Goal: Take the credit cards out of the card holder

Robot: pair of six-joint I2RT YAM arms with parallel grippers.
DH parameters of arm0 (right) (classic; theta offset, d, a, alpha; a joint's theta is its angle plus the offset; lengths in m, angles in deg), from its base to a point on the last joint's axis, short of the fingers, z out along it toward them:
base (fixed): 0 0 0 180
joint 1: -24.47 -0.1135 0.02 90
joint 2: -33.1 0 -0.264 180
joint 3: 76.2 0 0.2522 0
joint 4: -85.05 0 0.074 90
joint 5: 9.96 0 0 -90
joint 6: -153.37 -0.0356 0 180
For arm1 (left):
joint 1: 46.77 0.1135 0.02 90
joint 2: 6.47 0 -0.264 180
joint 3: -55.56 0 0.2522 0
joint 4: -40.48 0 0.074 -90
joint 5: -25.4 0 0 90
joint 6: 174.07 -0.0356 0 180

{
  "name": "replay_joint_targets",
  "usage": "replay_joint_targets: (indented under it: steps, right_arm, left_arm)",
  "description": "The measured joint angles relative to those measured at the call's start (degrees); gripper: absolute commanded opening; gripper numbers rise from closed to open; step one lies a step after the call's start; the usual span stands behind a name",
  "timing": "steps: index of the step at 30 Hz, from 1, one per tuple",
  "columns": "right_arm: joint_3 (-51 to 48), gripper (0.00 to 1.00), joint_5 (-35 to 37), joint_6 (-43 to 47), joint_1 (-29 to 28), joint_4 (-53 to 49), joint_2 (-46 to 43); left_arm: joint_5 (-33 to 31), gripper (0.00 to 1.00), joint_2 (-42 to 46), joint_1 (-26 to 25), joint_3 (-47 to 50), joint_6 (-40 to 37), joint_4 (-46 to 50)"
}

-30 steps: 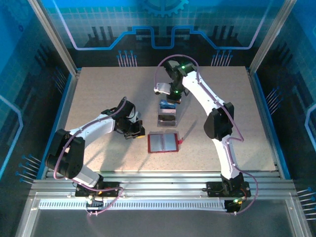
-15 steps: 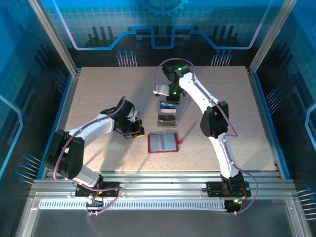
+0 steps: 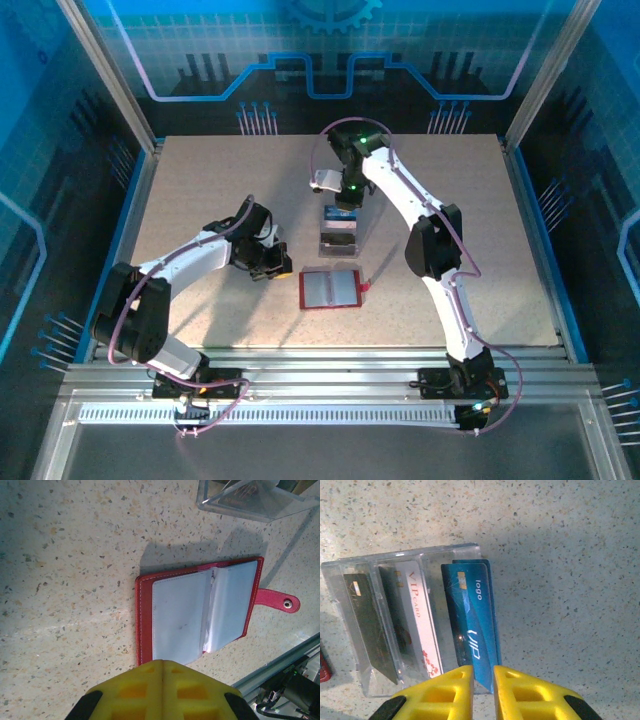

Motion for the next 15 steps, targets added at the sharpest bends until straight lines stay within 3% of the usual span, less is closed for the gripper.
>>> replay_joint_targets:
  steps: [11,15]
  right_arm:
    - [-9.66,0.38,-0.22,-3.5,0.26,4.61,-5.25]
    - [-17.4,0.47,-1.31,-5.9,1.01,8.37,-11.56]
  left_arm:
    - [-0.02,0.07,0.0,0.0,-0.04,0.0,0.0]
    - [-0.07,0.22,-0.22,0.04,-0.31,-0.2,-0.04]
